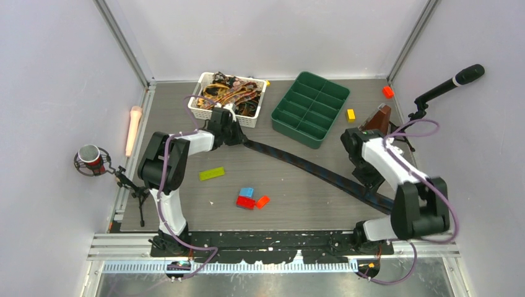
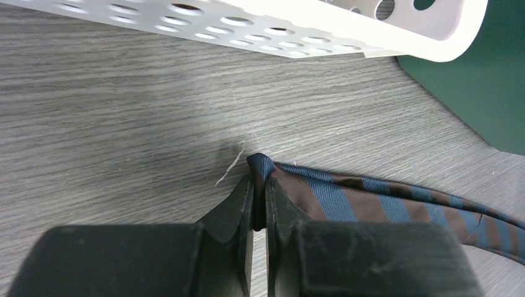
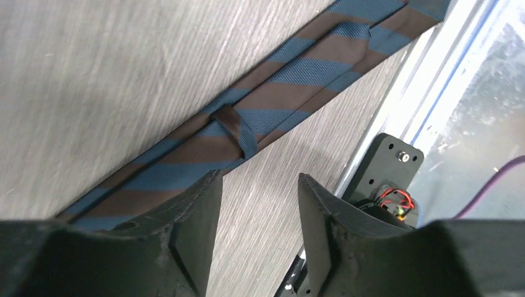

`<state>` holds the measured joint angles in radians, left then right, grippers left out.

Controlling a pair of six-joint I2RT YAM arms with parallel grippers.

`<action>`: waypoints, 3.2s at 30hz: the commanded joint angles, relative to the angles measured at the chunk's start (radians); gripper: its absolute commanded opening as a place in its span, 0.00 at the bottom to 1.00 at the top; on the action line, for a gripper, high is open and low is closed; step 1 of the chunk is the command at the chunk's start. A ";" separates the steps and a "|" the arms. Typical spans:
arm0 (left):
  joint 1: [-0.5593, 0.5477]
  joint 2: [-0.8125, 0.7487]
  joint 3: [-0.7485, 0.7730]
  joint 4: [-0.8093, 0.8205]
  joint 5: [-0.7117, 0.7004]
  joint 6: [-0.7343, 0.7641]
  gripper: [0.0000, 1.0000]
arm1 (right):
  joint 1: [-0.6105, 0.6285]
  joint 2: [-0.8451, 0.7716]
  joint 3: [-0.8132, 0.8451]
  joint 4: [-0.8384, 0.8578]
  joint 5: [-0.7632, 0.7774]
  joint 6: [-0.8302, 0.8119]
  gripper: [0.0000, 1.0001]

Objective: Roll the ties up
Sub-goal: Roll the tie at the center of the board.

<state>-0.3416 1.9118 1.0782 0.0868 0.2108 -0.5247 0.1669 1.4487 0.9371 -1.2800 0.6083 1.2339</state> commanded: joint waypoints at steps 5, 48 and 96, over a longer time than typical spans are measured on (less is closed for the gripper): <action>-0.005 -0.005 -0.026 0.028 -0.002 0.000 0.11 | -0.004 -0.432 -0.061 0.284 -0.114 -0.249 0.58; -0.066 -0.428 -0.413 0.143 -0.171 -0.096 0.00 | 0.414 -0.036 -0.043 1.292 -0.746 -0.507 0.63; -0.069 -0.357 -0.406 0.263 -0.135 -0.067 0.10 | 0.520 0.556 0.260 1.461 -0.884 -0.364 0.01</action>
<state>-0.4065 1.5650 0.6598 0.2993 0.0731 -0.5949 0.6842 1.9858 1.1545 0.1986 -0.2943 0.8673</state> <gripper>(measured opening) 0.114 0.051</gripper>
